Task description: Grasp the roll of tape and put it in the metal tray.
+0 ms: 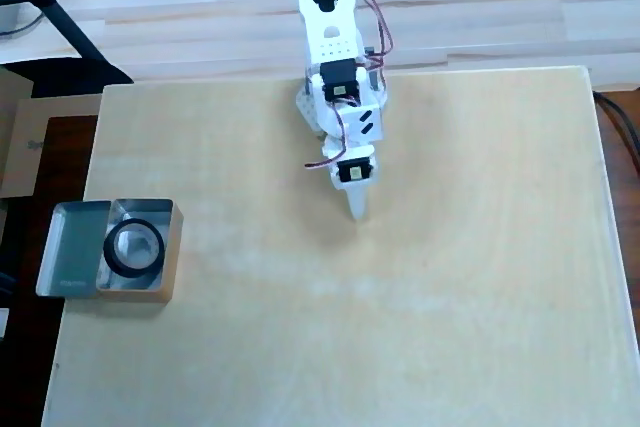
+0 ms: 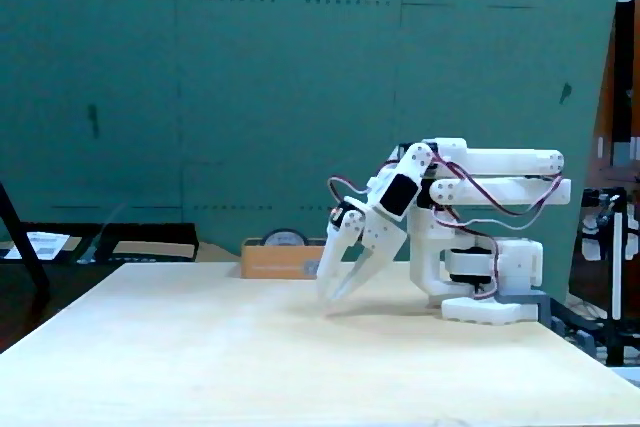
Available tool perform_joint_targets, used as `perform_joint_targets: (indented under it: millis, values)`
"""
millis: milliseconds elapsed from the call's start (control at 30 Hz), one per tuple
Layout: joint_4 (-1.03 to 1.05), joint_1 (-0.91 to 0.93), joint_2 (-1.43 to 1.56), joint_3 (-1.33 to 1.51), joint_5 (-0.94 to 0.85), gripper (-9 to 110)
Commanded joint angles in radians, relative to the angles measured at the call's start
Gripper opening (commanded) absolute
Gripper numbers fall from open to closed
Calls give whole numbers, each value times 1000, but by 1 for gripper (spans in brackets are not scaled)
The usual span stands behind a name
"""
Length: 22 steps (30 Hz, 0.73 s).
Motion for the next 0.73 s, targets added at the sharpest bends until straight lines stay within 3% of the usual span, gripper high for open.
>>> perform_joint_targets:
  millis: [0, 700]
  values:
    - [-12, 0, 288, 9, -2, 0]
    - [-14, 2, 288, 5, -8, 0]
